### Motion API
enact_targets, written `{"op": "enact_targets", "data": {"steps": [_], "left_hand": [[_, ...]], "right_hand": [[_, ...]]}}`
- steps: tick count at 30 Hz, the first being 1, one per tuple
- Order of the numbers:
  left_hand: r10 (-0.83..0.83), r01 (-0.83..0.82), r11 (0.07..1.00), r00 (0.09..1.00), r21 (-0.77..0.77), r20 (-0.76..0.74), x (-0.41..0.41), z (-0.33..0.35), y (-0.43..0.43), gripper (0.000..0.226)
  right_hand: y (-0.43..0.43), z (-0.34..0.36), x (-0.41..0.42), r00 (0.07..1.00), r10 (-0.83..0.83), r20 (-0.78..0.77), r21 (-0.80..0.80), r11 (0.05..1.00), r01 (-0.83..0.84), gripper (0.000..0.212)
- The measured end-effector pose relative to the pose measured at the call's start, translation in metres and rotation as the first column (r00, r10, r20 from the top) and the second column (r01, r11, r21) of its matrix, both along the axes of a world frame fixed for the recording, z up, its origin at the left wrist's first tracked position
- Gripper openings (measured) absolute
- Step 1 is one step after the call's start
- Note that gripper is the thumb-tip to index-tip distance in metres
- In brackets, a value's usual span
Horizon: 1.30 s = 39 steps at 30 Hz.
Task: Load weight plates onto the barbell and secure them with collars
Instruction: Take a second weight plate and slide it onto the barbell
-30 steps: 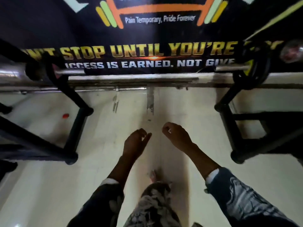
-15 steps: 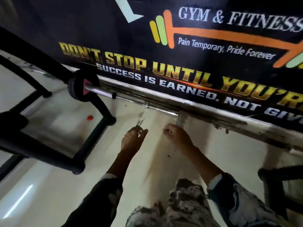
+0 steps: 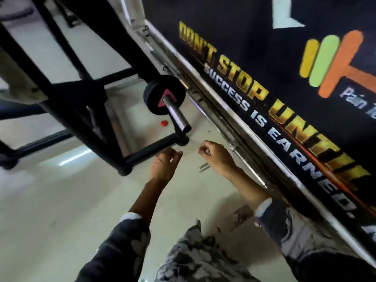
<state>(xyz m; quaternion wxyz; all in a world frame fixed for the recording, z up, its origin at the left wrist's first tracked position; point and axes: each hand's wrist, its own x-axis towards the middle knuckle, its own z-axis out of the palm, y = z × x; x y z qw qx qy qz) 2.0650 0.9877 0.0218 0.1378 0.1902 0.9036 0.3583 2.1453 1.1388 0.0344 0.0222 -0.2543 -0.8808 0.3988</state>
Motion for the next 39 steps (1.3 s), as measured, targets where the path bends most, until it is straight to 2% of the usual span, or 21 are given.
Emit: {"op": "enact_targets", "data": {"steps": [4,8,11,15,17,19,22,27,33,36,39], "left_hand": [[0.096,-0.096,0.995,0.995,-0.005,-0.006,-0.034,-0.009,0.016,0.030],[0.132,-0.132,0.991,0.991,0.012,-0.035,-0.097,-0.030,0.039,0.026],[0.174,-0.172,0.983,0.984,0.071,-0.032,-0.157,-0.058,0.063,0.023],[0.226,-0.219,0.967,0.974,0.131,-0.037,-0.235,-0.103,0.093,0.041],[0.313,-0.302,0.937,0.949,0.177,-0.038,-0.271,-0.126,0.105,0.057],[0.389,-0.382,0.895,0.921,0.230,0.018,-0.304,-0.149,0.114,0.070],[0.422,-0.425,0.843,0.903,0.329,0.082,-0.325,-0.178,0.117,0.071],[0.482,-0.454,0.744,0.873,0.490,0.078,-0.332,-0.206,0.113,0.063],[0.550,-0.486,0.723,0.835,0.491,0.017,-0.343,-0.207,0.114,0.056],[0.522,-0.456,0.745,0.853,0.487,0.002,-0.348,-0.203,0.110,0.055],[0.381,-0.322,0.816,0.924,0.480,-0.029,-0.343,-0.199,0.106,0.051]], "right_hand": [[0.021,-0.008,-0.052,0.997,0.077,-0.005,-0.010,0.997,-0.077,0.021],[0.048,-0.027,-0.114,0.996,0.062,-0.064,-0.029,0.998,-0.064,0.021],[0.069,-0.053,-0.168,0.997,0.051,-0.052,-0.031,0.998,-0.052,0.025],[0.098,-0.093,-0.251,0.994,0.094,-0.056,-0.001,0.996,-0.094,0.029],[0.115,-0.108,-0.295,0.984,0.072,-0.160,0.050,0.997,-0.065,0.038],[0.135,-0.125,-0.337,0.962,0.008,-0.275,0.060,0.998,0.009,0.056],[0.155,-0.156,-0.381,0.938,-0.048,-0.343,0.044,0.997,0.067,0.075],[0.155,-0.194,-0.400,0.867,-0.146,-0.477,-0.120,0.988,0.100,0.077],[0.160,-0.202,-0.398,0.814,-0.192,-0.548,-0.190,0.976,0.103,0.070],[0.163,-0.206,-0.396,0.802,-0.200,-0.563,-0.197,0.975,0.105,0.071],[0.176,-0.219,-0.389,0.773,-0.158,-0.614,-0.209,0.977,0.034,0.070]]}}
